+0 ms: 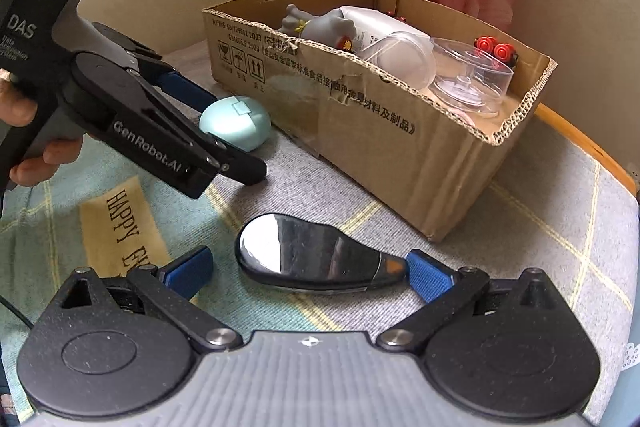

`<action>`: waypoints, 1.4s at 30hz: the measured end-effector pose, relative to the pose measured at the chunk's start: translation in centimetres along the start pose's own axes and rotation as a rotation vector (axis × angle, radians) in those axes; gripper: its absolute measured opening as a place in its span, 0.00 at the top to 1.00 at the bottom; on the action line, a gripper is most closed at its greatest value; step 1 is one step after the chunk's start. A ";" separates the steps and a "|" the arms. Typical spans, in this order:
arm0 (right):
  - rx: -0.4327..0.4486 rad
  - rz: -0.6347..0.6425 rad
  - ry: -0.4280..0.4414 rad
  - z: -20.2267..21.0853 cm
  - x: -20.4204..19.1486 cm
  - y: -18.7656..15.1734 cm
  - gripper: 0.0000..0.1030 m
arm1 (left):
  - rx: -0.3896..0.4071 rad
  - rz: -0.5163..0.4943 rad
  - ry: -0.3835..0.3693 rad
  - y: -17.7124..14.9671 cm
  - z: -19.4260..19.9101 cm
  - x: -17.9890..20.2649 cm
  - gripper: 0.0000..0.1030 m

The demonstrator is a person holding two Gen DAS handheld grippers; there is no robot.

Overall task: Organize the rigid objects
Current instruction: 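Grasp the mint-green round case with the left tool while the right tool grasps the black oval fob, then carry the green case and black fob into the box and open both tools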

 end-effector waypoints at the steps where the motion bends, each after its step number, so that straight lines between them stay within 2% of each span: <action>1: -0.006 -0.006 -0.006 -0.1 0.0 0.1 0.00 | 0.002 -0.015 -0.008 0.1 0.0 0.1 0.19; 9: -0.030 -0.100 -0.088 -0.2 -0.9 0.4 0.00 | 0.008 -0.145 -0.083 0.2 0.2 0.0 0.20; 12: -0.029 -0.126 -0.117 0.1 -1.1 0.4 0.05 | -0.002 -0.150 -0.118 0.2 0.3 -0.4 0.29; 13: -0.029 -0.133 -0.123 0.3 -1.1 0.5 0.10 | -0.002 -0.153 -0.118 0.2 0.4 -0.5 0.34; 14: -0.036 -0.140 -0.124 0.3 -1.1 0.5 0.10 | -0.003 -0.153 -0.121 0.3 0.4 -0.6 0.41; 15: -0.040 -0.144 -0.131 0.3 -1.1 0.5 0.10 | -0.003 -0.153 -0.123 0.4 0.4 -0.7 0.41; 26: -0.047 -0.138 -0.136 2.0 -1.1 1.1 0.10 | -0.059 -0.172 -0.151 0.4 1.5 -1.1 0.41; 32: -0.008 -0.104 -0.135 4.5 -0.8 2.6 0.10 | -0.055 -0.195 -0.151 0.8 3.5 -1.3 0.41; 42: 0.093 -0.033 -0.206 6.9 1.1 6.8 0.10 | -0.014 -0.224 -0.155 2.2 6.3 -1.0 0.41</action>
Point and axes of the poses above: each gripper's, at about its wrist camera, not at the fingertips, and z roughly against the way its jaws point, x to its right, y to its top, the point moved 2 cm from there along -z, roughly the way its jaws point, and after that the axes turned 9 degrees about z, right-handed, at the moved point
